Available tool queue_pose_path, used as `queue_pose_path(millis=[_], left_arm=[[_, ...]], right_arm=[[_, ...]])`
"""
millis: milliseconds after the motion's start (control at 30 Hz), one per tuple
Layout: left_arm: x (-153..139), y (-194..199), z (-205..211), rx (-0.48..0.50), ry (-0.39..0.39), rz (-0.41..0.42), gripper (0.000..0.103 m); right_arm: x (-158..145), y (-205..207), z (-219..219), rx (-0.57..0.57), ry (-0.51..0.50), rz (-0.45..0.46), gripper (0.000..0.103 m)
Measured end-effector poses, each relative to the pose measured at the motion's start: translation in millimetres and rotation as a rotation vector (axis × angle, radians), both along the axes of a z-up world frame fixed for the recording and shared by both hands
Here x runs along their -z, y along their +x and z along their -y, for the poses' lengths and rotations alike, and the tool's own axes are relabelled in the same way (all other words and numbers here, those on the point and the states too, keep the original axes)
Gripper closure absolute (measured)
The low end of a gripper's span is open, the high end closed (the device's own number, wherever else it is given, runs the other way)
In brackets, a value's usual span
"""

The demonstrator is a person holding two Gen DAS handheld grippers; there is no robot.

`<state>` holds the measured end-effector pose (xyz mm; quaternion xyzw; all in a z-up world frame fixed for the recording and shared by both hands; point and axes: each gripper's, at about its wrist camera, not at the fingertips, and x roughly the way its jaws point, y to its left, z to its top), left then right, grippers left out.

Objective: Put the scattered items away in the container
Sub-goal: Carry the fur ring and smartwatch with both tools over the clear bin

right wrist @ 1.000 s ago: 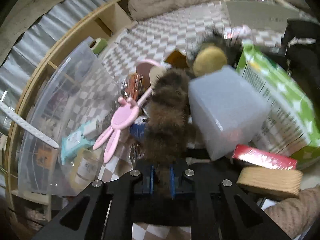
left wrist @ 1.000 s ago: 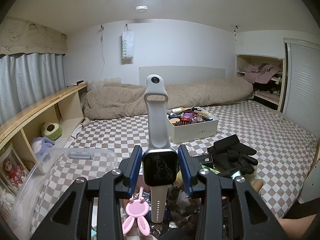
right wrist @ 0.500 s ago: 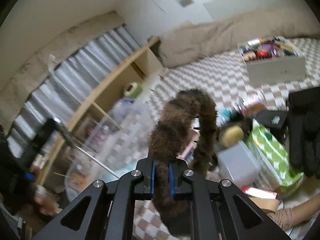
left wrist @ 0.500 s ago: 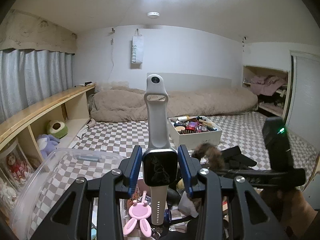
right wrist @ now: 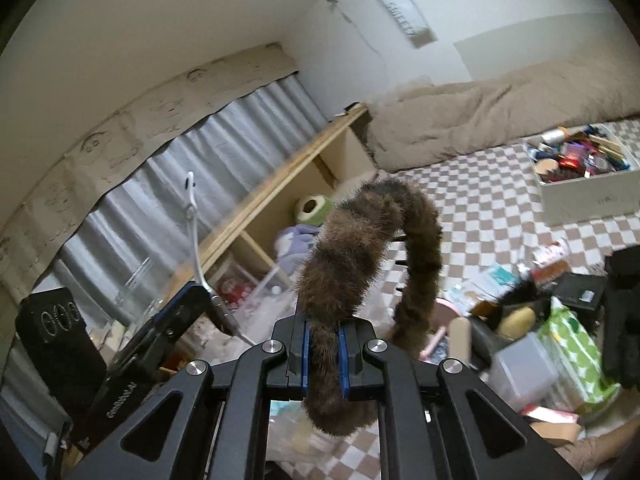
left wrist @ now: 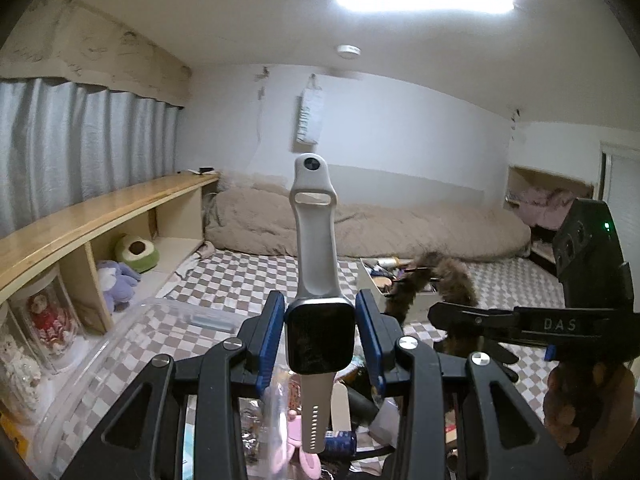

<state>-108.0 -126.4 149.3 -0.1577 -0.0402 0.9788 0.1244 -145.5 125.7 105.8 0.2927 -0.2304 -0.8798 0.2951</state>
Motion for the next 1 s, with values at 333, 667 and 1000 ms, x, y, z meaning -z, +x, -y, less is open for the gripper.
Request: queue_pose_path(millis=[333, 667, 1000], left_arm=[[-3.1, -0.7, 63.1, -0.116, 0.048, 0.008, 0.089], [40.2, -15.5, 99.9, -0.208, -0.024, 0.134, 0.089], [70.6, -10.6, 114.7, -0.247, -0.089, 0.209, 0.089]], right_arm=[[-14.5, -25.0, 72.5, -0.128, 0.037, -0.032, 0.091], [13.7, -43.8, 117.3, -0.215, 0.055, 0.028, 0.091], [31.3, -54.5, 148.1, -0.264, 0.057, 0.073, 0.091]])
